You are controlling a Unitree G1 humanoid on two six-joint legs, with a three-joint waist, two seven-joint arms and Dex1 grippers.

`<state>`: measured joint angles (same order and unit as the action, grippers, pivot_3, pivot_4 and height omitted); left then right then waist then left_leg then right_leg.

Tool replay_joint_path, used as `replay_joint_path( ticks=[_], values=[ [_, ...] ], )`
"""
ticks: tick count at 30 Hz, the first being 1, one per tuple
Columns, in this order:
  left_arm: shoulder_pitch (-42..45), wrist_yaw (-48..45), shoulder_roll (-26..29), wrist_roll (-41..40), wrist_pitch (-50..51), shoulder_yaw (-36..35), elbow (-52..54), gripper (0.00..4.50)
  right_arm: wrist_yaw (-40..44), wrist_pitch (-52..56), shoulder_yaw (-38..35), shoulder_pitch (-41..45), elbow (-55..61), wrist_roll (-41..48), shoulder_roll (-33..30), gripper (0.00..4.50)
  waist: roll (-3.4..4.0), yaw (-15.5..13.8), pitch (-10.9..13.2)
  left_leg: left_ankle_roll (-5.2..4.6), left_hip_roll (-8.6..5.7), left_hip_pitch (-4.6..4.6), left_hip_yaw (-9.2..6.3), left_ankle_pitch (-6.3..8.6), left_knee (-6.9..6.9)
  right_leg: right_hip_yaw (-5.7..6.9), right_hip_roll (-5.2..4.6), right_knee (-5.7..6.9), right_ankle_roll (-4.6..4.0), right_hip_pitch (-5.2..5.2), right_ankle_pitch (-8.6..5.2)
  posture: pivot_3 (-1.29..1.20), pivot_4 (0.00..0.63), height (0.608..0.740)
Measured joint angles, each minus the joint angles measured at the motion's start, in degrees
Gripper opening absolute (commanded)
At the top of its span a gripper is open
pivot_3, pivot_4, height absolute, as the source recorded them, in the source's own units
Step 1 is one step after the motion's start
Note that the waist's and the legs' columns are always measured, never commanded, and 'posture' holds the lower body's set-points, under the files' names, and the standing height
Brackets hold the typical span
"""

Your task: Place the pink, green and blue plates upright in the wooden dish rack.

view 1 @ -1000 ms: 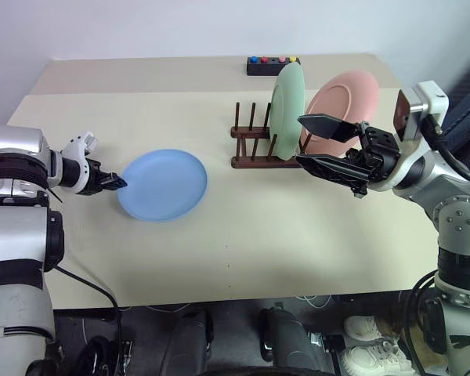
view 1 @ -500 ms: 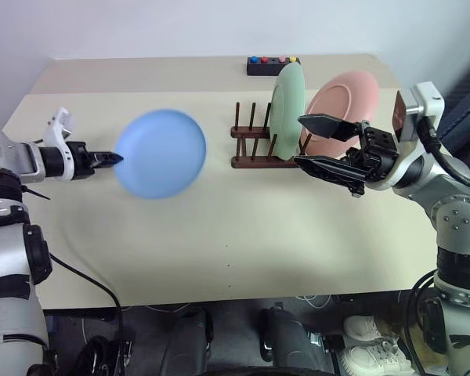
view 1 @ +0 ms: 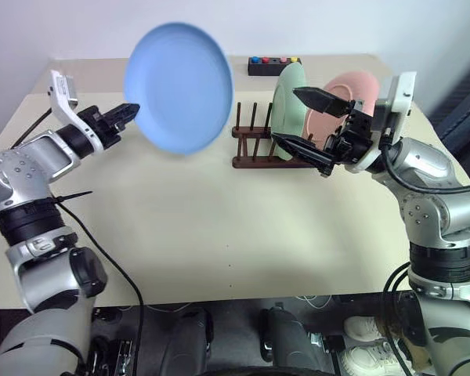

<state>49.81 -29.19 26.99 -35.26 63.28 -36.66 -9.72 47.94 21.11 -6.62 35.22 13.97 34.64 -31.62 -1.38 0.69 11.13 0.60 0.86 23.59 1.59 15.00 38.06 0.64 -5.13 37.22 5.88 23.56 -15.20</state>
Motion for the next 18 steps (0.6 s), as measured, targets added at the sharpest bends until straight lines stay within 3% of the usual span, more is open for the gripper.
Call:
replay_joint_path(
  ticks=[4, 9, 12, 14, 18],
  values=[
    [-3.2, 5.0, -5.6, -2.6, -1.2, 0.0, 8.0, 0.05, -1.9, -4.5, 1.6, 0.3, 1.2, -5.1, 0.4, 4.50, 0.03, 0.0, 0.0, 0.01, 0.00, -0.04, 0.01, 0.00, -0.01, -0.02, 0.01, 0.01, 0.00, -0.02, 0.01, 0.00, 0.150, 0.740],
    [-4.5, 9.9, -9.8, -4.1, -1.7, 2.3, 10.8, 0.05, -0.2, -21.5, 9.3, 4.3, 1.6, -23.1, -4.8, 4.50, 0.03, 0.0, 0.0, 0.03, -0.16, -0.04, 0.02, -0.01, 0.00, -0.03, 0.02, -0.03, 0.04, -0.02, 0.04, 0.00, 0.150, 0.740],
    [-4.2, 12.9, -12.6, -5.7, -2.6, 3.3, 13.4, 0.05, 0.3, -27.5, 11.1, 8.4, 1.6, -27.7, -5.4, 4.50, 0.01, 0.0, 0.0, 0.06, -0.13, -0.05, 0.00, -0.03, -0.01, -0.03, 0.05, -0.04, 0.04, -0.04, 0.04, 0.00, 0.150, 0.740],
    [-4.0, 13.9, -13.4, -6.9, -2.6, 4.1, 14.2, 0.05, 0.3, -27.8, 11.9, 8.3, 1.7, -27.8, -4.8, 4.50, -0.03, 0.0, -0.1, 0.10, -0.10, -0.06, -0.02, -0.06, 0.00, -0.02, 0.05, -0.06, 0.04, -0.09, 0.04, 0.00, 0.150, 0.740],
    [-3.9, 16.3, -13.5, -9.2, -2.9, 4.1, 14.4, 0.05, -0.6, -37.3, 14.9, 5.0, -2.4, -36.0, -5.5, 4.50, -0.03, 0.0, 0.0, 0.09, -0.14, -0.07, 0.00, -0.05, 0.00, -0.02, 0.03, -0.08, 0.04, -0.10, 0.04, 0.00, 0.150, 0.740]
  ],
)
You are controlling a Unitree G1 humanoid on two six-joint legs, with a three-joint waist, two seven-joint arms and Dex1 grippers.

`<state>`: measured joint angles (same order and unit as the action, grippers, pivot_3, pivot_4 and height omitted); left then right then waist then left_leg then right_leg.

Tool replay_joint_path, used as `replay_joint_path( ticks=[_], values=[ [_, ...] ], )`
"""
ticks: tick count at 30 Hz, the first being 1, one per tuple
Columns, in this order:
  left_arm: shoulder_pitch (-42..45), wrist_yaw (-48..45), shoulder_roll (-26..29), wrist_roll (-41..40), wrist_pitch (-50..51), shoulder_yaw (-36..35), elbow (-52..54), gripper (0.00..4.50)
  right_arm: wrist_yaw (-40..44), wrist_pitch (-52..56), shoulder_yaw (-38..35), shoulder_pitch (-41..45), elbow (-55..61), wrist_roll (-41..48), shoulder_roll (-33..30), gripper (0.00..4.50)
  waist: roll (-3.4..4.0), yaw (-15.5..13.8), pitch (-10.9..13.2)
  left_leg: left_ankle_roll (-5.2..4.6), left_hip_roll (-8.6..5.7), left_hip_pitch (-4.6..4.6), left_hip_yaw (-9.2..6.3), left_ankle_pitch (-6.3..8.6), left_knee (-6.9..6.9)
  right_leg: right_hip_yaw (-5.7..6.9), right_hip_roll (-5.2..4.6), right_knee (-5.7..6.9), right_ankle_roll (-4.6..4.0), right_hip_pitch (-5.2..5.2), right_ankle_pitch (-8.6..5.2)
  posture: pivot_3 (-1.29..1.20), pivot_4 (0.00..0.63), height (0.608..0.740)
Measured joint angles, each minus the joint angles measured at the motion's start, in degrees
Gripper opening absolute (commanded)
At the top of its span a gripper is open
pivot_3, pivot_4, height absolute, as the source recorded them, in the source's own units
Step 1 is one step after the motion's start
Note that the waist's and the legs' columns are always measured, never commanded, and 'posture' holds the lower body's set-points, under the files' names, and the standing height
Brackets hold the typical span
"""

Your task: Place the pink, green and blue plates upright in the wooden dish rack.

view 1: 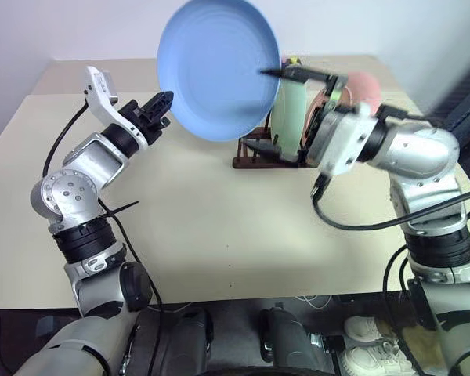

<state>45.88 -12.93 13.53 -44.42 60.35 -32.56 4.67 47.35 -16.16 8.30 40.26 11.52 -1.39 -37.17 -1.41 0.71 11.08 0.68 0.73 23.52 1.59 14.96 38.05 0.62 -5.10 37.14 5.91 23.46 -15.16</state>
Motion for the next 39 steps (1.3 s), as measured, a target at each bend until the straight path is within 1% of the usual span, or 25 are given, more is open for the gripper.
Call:
replay_joint_path(
  ticks=[4, 7, 9, 12, 16, 18, 21, 25, 34, 39],
  values=[
    [0.0, 3.4, -1.3, -1.8, -0.2, 0.4, 1.8, 0.05, -3.0, -12.9, 3.9, 2.4, -4.6, -13.9, -2.4, 4.50, 0.00, 0.1, 0.0, 0.20, -0.01, 0.00, -0.01, -0.12, 0.00, 0.00, 0.02, -0.02, 0.00, 0.01, 0.00, 0.00, 0.150, 0.740],
    [0.0, 5.3, -2.4, -2.9, -0.8, 1.3, 3.9, 0.05, -7.8, -16.1, 5.4, 2.6, -7.1, -22.9, -2.3, 4.50, 0.00, 0.0, 0.0, 0.26, -0.01, 0.00, 0.00, -0.15, 0.00, -0.01, 0.01, -0.02, 0.00, 0.00, 0.00, 0.00, 0.150, 0.740],
    [-0.5, 6.3, -2.3, -3.1, -1.1, 2.2, 5.4, 0.05, -10.9, -16.0, 5.7, 2.6, -7.7, -27.8, -1.4, 4.50, 0.00, 0.0, 0.0, 0.31, 0.00, 0.00, 0.00, -0.18, 0.00, -0.02, 0.01, -0.02, 0.00, 0.00, 0.00, 0.00, 0.150, 0.740],
    [-2.2, 8.2, -2.5, -3.1, -2.4, 3.9, 8.2, 0.05, -17.6, -11.1, 5.7, 3.3, -7.5, -38.2, 1.6, 4.50, 0.00, 0.1, 0.0, 0.42, 0.01, -0.02, 0.00, -0.24, -0.02, -0.03, 0.04, 0.01, -0.02, 0.02, 0.01, 0.00, 0.150, 0.740],
    [-3.9, 10.2, -2.7, -3.1, -3.5, 5.5, 11.0, 0.05, -21.8, -7.4, 5.7, 3.6, -6.9, -45.9, 1.9, 4.50, 0.00, -0.1, 0.0, 0.43, -0.03, -0.02, 0.00, -0.25, -0.02, -0.03, 0.02, -0.04, -0.02, -0.01, 0.01, 0.00, 0.150, 0.740],
    [-5.0, 11.4, -3.2, -3.3, -4.1, 6.0, 12.5, 0.05, -23.1, -6.0, 5.7, 3.2, -6.8, -47.7, 1.8, 4.50, 0.00, -0.1, 0.0, 0.43, -0.03, -0.02, 0.00, -0.25, -0.02, -0.03, 0.01, -0.06, -0.03, -0.03, 0.01, 0.00, 0.150, 0.740],
    [-6.0, 13.0, -4.6, -4.1, -4.6, 6.6, 13.1, 0.05, -24.1, -5.9, 5.7, 2.3, -6.6, -48.0, 1.2, 4.50, 0.00, -0.1, 0.0, 0.42, -0.04, -0.02, 0.00, -0.24, -0.02, -0.03, 0.02, -0.05, -0.02, -0.03, 0.01, 0.00, 0.150, 0.740],
    [-6.3, 14.4, -5.0, -4.6, -5.5, 7.5, 13.4, 0.05, -24.4, -5.5, 5.7, 1.9, -6.2, -48.0, 1.0, 4.50, 0.00, 0.1, 0.0, 0.41, -0.04, -0.03, -0.01, -0.24, -0.02, -0.03, 0.05, -0.04, -0.03, -0.03, 0.01, 0.00, 0.150, 0.740],
    [-6.8, 16.6, -5.4, -4.8, -8.1, 9.4, 13.9, 0.05, -23.8, -2.3, 8.3, -0.9, -3.7, -49.7, 4.0, 4.50, 0.00, 0.0, 0.0, 0.41, -0.05, -0.04, -0.01, -0.24, -0.03, -0.03, 0.06, -0.05, -0.03, -0.04, 0.01, 0.00, 0.150, 0.740],
    [-6.9, 17.0, -5.3, -4.8, -8.7, 10.6, 14.1, 0.05, -22.3, -0.2, 9.0, -1.0, -3.7, -50.1, 5.1, 4.50, 0.00, 0.0, 0.0, 0.41, -0.05, -0.04, -0.01, -0.24, -0.03, -0.03, 0.07, -0.05, -0.03, -0.04, 0.01, 0.00, 0.150, 0.740]
  ],
)
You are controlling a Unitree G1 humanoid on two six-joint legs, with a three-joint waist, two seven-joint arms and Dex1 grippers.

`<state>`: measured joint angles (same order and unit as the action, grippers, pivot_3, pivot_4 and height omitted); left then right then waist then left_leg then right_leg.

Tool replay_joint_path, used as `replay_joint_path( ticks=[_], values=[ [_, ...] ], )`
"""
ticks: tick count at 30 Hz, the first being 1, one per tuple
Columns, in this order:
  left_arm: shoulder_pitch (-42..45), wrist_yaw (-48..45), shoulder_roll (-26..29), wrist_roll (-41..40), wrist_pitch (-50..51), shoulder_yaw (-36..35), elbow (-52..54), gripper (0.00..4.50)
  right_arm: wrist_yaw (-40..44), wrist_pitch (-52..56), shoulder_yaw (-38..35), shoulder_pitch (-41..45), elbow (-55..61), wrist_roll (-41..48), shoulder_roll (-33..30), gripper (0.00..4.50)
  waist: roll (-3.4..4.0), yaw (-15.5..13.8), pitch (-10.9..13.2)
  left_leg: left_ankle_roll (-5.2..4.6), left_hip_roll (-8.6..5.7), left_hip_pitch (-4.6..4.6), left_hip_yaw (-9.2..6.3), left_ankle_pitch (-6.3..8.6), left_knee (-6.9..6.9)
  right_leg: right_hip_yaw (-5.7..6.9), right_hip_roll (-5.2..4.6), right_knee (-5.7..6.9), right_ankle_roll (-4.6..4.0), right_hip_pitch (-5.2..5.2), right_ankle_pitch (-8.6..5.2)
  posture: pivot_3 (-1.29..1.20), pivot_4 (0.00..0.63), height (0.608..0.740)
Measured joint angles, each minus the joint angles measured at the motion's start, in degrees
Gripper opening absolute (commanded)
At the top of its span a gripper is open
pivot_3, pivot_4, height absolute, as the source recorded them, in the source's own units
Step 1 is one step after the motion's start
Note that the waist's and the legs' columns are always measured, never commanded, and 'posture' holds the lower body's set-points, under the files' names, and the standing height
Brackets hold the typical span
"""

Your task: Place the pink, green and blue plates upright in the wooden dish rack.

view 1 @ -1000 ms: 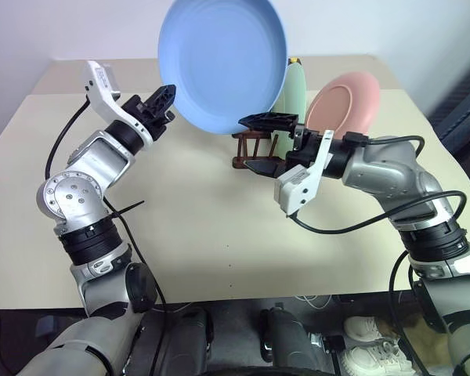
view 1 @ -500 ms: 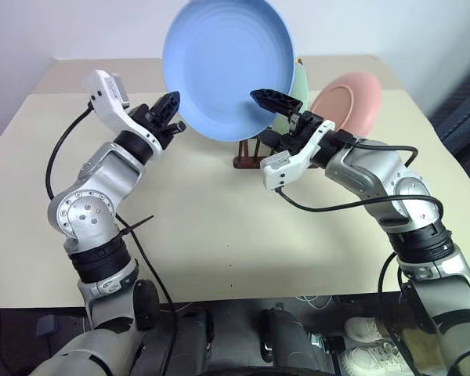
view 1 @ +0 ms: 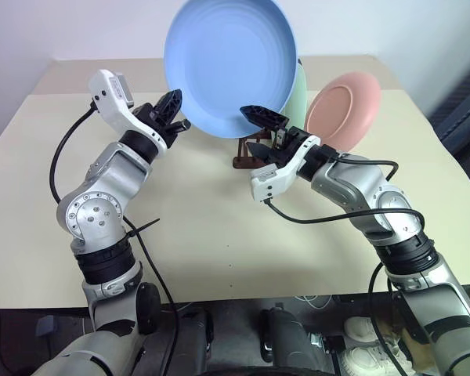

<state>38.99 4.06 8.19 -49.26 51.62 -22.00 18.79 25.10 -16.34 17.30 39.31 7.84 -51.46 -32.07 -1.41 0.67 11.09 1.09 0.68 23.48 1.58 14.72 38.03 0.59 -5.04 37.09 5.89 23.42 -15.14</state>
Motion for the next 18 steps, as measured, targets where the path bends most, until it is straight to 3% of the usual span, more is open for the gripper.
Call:
replay_joint_path(
  ticks=[3, 6, 13, 18],
  values=[
    [-0.2, -0.1, 0.2, 0.1, -0.9, 1.4, 0.6, 0.05, 2.3, 1.8, 0.9, -0.8, 0.9, 0.6, 2.0, 4.50, 0.00, 0.0, 0.0, 0.00, 0.01, 0.00, -0.01, 0.00, 0.00, 0.00, 0.01, 0.00, 0.00, 0.00, 0.00, 0.00, 0.150, 0.740],
    [-0.5, -0.1, 0.2, 0.1, -1.3, 2.6, 1.3, 0.00, 3.4, 2.8, 2.0, -1.2, 0.9, 0.6, 2.4, 3.66, 0.00, 0.1, 0.0, 0.00, 0.01, 0.00, -0.01, 0.00, 0.00, 0.00, 0.01, 0.01, 0.00, 0.00, 0.00, 0.00, 0.150, 0.740],
    [-0.9, 0.0, 0.5, 0.0, -2.0, 3.4, 1.6, 0.00, 3.9, 4.7, 2.0, -1.2, 0.9, 0.5, 2.4, 0.10, 0.00, 0.0, 0.0, 0.00, 0.00, 0.00, -0.01, 0.00, 0.00, 0.00, 0.01, 0.01, 0.00, 0.00, 0.00, 0.00, 0.150, 0.740],
    [-1.3, 0.1, 0.7, -0.1, -1.9, 3.5, 1.7, 0.00, 3.6, 5.4, 2.0, -1.0, 0.8, 0.4, 2.1, 0.04, 0.00, 0.0, 0.0, -0.01, 0.00, 0.00, -0.02, 0.00, 0.00, 0.01, 0.01, 0.00, 0.00, -0.01, 0.00, 0.00, 0.150, 0.740]
  ],
)
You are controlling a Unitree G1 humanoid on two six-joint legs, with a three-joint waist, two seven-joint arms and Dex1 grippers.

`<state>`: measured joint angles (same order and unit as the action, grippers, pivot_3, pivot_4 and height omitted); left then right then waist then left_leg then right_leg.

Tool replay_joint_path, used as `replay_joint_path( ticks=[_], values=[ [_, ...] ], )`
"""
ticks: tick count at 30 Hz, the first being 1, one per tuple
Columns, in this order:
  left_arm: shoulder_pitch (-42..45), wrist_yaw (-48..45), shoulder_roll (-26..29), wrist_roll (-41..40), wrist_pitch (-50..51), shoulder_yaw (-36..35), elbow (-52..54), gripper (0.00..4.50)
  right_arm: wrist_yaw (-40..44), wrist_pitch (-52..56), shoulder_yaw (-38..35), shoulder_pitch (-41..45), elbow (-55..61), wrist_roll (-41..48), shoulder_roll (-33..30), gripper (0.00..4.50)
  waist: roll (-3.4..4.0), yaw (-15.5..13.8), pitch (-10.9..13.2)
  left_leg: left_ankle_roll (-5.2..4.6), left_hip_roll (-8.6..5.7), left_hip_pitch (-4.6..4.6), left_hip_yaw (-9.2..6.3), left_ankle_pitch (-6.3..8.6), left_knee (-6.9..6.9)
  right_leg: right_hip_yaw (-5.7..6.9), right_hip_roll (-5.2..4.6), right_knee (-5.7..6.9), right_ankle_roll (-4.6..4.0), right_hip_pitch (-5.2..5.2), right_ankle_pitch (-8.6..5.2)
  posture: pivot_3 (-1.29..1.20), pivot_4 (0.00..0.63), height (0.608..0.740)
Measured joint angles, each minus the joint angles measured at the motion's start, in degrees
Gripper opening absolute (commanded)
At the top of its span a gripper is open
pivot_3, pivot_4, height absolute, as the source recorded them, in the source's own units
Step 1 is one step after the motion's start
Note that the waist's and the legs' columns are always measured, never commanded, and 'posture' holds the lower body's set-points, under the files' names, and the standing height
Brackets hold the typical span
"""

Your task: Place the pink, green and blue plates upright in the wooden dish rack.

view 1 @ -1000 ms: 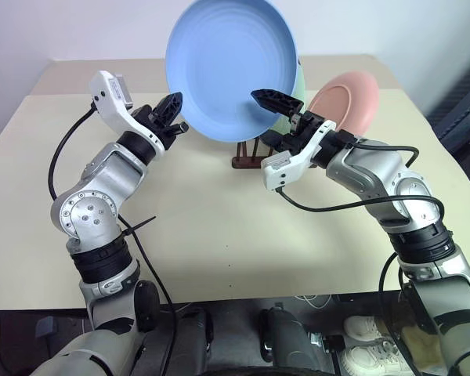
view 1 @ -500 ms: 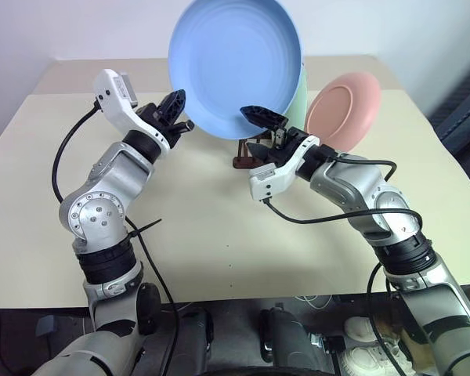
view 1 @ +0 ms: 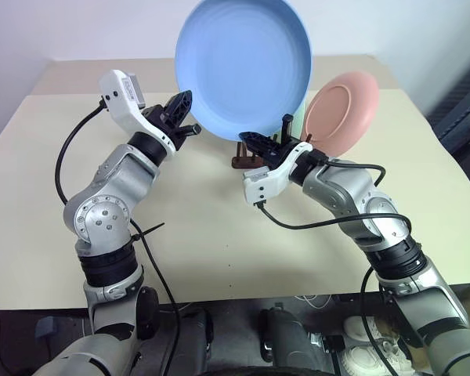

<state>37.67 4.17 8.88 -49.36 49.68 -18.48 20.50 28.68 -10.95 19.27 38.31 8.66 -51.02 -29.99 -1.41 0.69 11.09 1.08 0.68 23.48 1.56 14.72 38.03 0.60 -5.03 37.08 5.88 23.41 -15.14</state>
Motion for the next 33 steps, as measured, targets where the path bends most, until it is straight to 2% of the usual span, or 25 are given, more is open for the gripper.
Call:
replay_joint_path(
  ticks=[7, 10, 17, 23, 28, 33],
  values=[
    [0.0, 0.2, 0.0, -0.8, 0.0, -0.2, 0.0, 0.00, -0.1, 0.3, 0.0, 0.0, 0.1, 0.0, 0.0, 0.04, 0.00, 0.0, 0.0, 0.00, 0.00, 0.00, 0.00, 0.00, 0.00, 0.00, 0.00, 0.00, 0.00, 0.00, 0.00, 0.00, 0.150, 0.740],
    [-0.1, 0.1, 0.0, -1.6, 0.0, -0.3, 0.0, 0.93, -0.2, 0.5, 0.0, 0.0, 0.0, 0.0, -0.2, 0.00, 0.00, 0.0, 0.0, 0.00, 0.00, 0.00, 0.00, 0.00, 0.00, 0.00, 0.00, 0.00, 0.00, 0.00, 0.00, 0.00, 0.150, 0.740],
    [-0.1, -1.3, 2.0, -2.9, -0.6, -0.7, -0.2, 4.34, -0.2, 1.1, -0.1, 0.0, 0.0, 0.2, -0.4, 0.00, 0.00, 0.0, 0.0, 0.00, 0.00, 0.00, 0.00, 0.00, 0.00, 0.00, 0.00, 0.00, 0.00, 0.00, 0.00, 0.00, 0.150, 0.740],
    [-0.1, -5.9, 5.9, -5.2, -2.0, -2.4, -1.8, 4.43, -1.3, 1.2, -0.7, 0.5, -0.1, 0.9, -0.6, 0.00, 0.00, 0.1, 0.0, 0.00, 0.00, 0.00, 0.00, 0.00, 0.00, 0.00, 0.01, 0.01, 0.00, 0.01, 0.00, 0.00, 0.150, 0.740],
    [-4.2, -21.7, 16.5, -1.6, -8.0, -2.1, -5.2, 4.43, -5.0, 1.9, -5.1, 3.7, -3.4, 2.4, -2.5, 0.00, 0.02, 0.2, 0.0, 0.00, 0.01, -0.02, 0.04, 0.00, -0.04, 0.00, 0.03, -0.01, -0.02, 0.02, -0.01, 0.00, 0.150, 0.740],
    [-8.6, -31.9, 21.2, -0.6, -8.0, -0.1, -8.7, 4.43, -6.7, 1.8, -6.3, 5.5, -5.4, 3.9, -2.8, 0.00, 0.01, 0.1, 0.0, -0.25, 0.04, 0.00, 0.03, 0.14, -0.04, 0.00, 0.01, -0.02, -0.02, 0.02, -0.01, 0.00, 0.150, 0.740]
  ],
)
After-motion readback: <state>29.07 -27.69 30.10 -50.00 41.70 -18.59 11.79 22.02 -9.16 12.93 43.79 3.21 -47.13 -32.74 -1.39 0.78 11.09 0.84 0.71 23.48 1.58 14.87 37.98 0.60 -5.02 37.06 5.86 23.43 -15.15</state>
